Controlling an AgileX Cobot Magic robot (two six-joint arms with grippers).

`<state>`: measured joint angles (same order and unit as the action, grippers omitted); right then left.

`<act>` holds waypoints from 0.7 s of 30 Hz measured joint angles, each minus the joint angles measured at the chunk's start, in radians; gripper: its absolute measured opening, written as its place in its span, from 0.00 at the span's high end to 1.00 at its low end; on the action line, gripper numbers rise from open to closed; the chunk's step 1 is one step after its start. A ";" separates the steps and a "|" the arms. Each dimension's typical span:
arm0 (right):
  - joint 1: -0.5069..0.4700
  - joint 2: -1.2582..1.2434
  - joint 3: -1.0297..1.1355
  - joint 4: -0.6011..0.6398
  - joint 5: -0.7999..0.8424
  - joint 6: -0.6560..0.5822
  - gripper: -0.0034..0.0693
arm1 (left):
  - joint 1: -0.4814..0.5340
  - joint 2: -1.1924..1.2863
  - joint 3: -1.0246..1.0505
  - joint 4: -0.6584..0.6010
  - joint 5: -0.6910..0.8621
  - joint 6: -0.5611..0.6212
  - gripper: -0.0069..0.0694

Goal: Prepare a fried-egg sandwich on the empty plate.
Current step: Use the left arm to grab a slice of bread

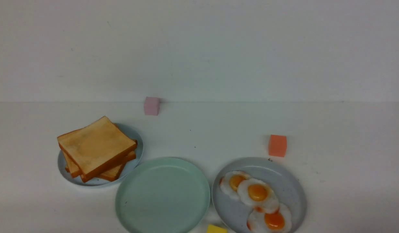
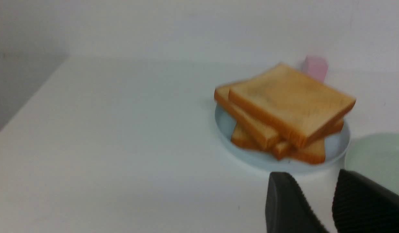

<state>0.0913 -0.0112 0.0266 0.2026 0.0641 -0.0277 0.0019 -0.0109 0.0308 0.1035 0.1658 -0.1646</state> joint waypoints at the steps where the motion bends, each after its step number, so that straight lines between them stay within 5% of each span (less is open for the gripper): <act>1: 0.000 0.000 0.000 0.000 -0.021 0.000 0.62 | 0.000 0.000 0.000 0.000 -0.031 0.000 0.60; 9: 0.000 0.000 0.000 0.012 -0.225 0.006 0.62 | 0.000 0.000 0.000 0.004 -0.112 -0.003 0.60; 12: 0.000 0.000 -0.017 0.037 -0.285 0.063 0.62 | 0.000 0.000 0.000 -0.048 -0.207 -0.092 0.60; 16: 0.000 0.029 -0.170 0.041 -0.237 0.142 0.62 | 0.000 0.000 -0.014 -0.116 -0.376 -0.252 0.60; 21: 0.000 0.190 -0.510 0.030 -0.034 0.168 0.62 | 0.000 0.027 -0.228 -0.139 -0.280 -0.304 0.60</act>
<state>0.0913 0.1791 -0.4836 0.2327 0.0297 0.1400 0.0019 0.0158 -0.1969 -0.0352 -0.1141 -0.4683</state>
